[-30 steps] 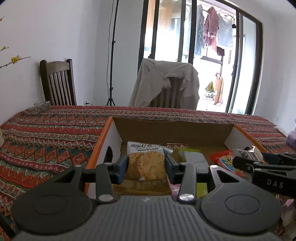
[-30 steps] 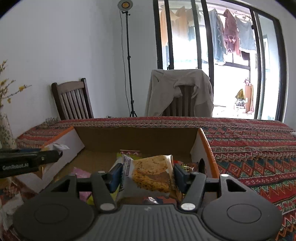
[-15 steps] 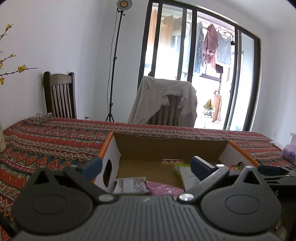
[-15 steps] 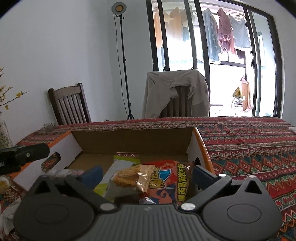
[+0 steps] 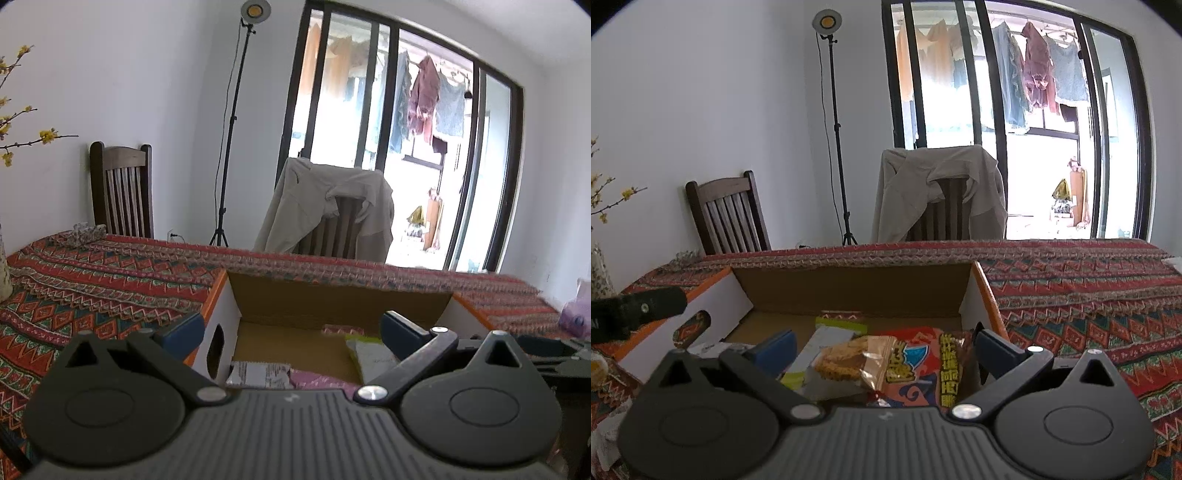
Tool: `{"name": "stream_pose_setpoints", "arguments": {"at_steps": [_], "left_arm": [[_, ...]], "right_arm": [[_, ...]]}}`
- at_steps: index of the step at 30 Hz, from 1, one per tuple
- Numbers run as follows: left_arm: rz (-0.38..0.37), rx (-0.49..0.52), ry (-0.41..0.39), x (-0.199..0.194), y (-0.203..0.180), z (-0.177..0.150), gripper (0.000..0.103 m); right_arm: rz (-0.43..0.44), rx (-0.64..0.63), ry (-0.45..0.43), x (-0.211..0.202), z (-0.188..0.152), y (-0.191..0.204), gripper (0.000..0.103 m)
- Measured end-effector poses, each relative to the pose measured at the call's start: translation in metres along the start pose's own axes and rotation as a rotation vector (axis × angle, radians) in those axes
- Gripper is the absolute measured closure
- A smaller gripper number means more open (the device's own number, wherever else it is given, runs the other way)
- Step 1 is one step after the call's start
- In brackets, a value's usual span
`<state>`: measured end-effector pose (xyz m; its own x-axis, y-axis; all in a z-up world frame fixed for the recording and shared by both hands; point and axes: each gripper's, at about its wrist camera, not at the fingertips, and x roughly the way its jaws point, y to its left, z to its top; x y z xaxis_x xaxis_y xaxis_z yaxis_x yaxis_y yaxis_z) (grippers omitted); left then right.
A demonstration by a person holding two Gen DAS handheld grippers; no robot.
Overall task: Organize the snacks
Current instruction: 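Open both tools to release the cracker packets into the box, then move back to the pile and grasp the white-green bar with the right tool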
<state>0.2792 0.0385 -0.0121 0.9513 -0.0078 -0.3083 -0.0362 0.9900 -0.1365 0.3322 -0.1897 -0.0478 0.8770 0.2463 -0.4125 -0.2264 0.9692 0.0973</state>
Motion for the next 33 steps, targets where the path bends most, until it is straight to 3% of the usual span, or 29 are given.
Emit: {"name": "stream_pose_setpoints", "arguments": {"at_steps": [8,17,33], "left_arm": [[0.022,-0.051,-0.023,-0.013,0.003,0.018,0.000],[0.022,-0.036,-0.052,-0.052,0.001,0.026,0.000],[0.017,-0.029,-0.022,-0.118,0.004,-0.003,0.000]], "right_arm": [[-0.011,0.006,-0.021,-0.020,0.018,0.000,0.000],[-0.033,0.002,-0.058,-0.060,0.027,0.000,0.000],[-0.026,-0.036,-0.011,-0.125,-0.012,0.003,0.000]]}}
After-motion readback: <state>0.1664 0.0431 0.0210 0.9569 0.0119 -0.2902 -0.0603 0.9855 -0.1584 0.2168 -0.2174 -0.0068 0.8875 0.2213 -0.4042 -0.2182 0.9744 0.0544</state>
